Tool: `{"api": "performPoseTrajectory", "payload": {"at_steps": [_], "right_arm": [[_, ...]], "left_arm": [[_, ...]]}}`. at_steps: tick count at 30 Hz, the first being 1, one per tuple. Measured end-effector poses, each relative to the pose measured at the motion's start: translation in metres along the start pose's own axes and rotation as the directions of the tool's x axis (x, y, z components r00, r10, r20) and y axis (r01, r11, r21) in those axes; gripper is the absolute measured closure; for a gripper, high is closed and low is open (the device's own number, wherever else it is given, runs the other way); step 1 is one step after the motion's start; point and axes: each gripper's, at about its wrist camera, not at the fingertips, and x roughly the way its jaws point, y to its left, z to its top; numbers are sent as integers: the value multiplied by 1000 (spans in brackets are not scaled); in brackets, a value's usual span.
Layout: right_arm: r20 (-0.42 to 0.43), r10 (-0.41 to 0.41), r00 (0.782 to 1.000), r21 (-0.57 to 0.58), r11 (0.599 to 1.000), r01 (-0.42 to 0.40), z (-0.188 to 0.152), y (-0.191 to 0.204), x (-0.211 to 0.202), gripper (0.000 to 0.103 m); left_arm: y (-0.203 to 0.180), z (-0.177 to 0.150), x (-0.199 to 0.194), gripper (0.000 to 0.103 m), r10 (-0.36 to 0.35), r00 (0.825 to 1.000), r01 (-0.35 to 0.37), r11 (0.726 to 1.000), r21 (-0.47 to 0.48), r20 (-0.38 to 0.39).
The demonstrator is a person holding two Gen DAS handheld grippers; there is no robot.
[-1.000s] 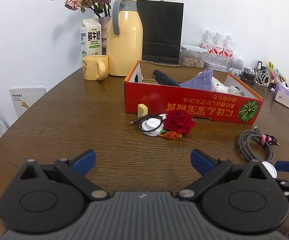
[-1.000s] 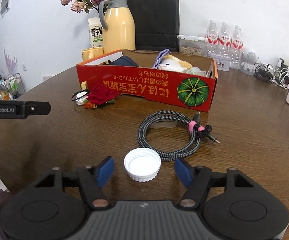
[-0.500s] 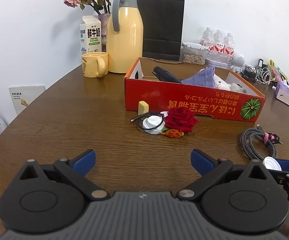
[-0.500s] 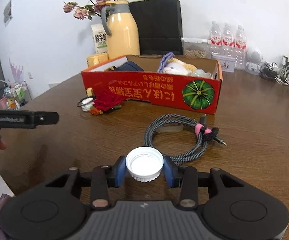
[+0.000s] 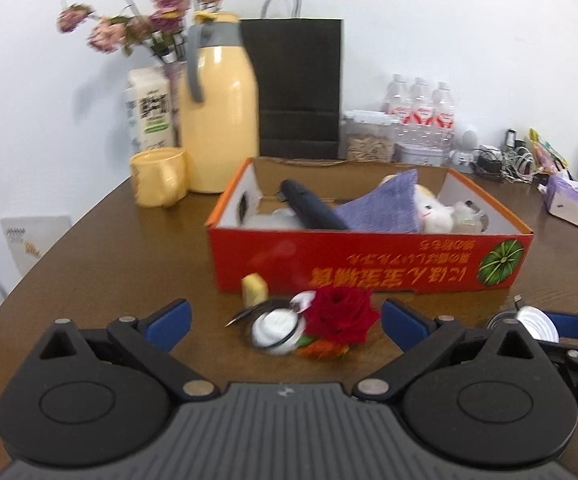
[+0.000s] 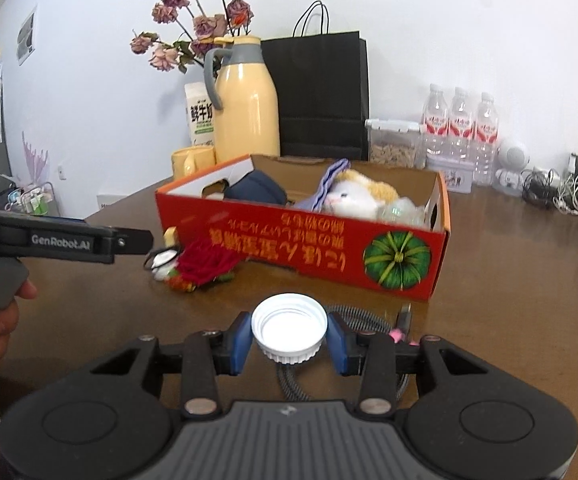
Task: Organize objects
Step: 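Grasp the white cap with the right tool while the left tool grasps the red rose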
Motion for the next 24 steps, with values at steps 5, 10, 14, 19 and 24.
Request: {"api": "performPoseTrajectory", "payload": {"at_steps": [5,10,14,19,24], "right_arm": [[20,-23,1000,2,1000,23,12,-7,13,64],[35,-33,999,8,999,32,19,-13,20,64],[29,-32,999,12,999,32,20,-15,25,64],[24,-27,999,19,999,26,18,-18,29,64],[23,-22,999,21,1000,21,16,-18,28,64]], "left_arm": [[-21,8,21,1,-37,999,38,996,80,-12],[-37,5,40,20,-58,997,64,986,151,-45],[-40,4,51,33,-70,995,80,984,157,-68],[-38,1,65,64,-102,989,116,984,134,-108],[-33,0,61,78,-135,987,144,985,99,-91]]}}
